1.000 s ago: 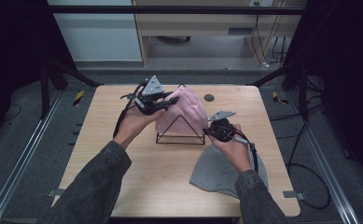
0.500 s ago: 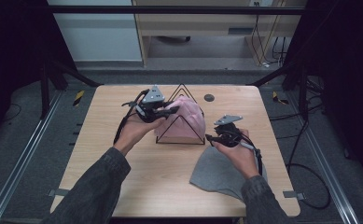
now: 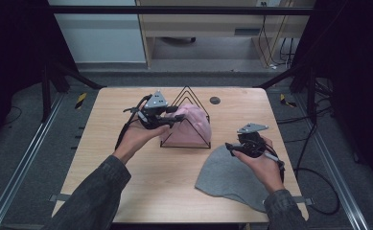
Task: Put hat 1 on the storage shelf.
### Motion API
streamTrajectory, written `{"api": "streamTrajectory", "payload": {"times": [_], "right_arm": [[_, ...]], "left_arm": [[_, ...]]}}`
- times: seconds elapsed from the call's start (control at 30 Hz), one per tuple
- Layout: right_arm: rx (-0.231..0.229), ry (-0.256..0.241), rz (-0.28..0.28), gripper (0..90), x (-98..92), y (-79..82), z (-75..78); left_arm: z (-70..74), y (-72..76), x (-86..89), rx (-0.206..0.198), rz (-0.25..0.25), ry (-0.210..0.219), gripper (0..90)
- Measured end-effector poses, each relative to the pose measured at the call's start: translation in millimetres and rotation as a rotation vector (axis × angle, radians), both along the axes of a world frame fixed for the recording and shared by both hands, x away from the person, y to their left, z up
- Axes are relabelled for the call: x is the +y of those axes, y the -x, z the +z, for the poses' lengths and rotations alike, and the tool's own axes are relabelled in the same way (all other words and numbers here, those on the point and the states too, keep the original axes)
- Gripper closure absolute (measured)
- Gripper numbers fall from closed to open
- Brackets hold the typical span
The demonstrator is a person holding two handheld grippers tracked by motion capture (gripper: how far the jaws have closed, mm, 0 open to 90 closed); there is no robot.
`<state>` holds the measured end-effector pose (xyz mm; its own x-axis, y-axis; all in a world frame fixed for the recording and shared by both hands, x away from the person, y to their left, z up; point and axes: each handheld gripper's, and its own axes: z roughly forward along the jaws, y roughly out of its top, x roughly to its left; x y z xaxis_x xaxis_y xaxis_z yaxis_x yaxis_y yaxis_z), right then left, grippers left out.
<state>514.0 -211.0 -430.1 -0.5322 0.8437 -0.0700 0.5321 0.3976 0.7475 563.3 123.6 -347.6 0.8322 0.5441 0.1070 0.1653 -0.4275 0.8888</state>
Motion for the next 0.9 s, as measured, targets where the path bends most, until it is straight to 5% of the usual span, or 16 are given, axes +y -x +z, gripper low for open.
{"api": "streamTrajectory", "payload": {"times": [0.13, 0.33, 0.4, 0.67, 0.9], "right_arm": [[0.037, 0.009, -0.017, 35.1, -9.9, 0.7, -3.0], [0.089, 0.010, -0.039, 32.6, -24.8, -2.3, -10.0], [0.121, 0.019, -0.064, 37.0, -34.9, -8.1, -16.0], [0.190, 0.025, -0.129, 44.6, -50.6, -24.0, -31.5], [0.237, 0.044, -0.161, 44.9, -59.0, -26.6, -42.1]], "left_arm": [[6.2, 10.0, 10.3, -0.019, 0.024, 0.014, 49.6], [-3.5, 29.1, 30.9, 0.000, 0.054, -0.025, 39.4], [-18.3, 43.2, 44.1, 0.019, 0.070, -0.072, 33.8], [-64.8, 73.0, 72.7, 0.126, 0.083, -0.139, 15.0], [-88.3, 90.3, 89.9, 0.174, 0.107, -0.128, 8.6]]}}
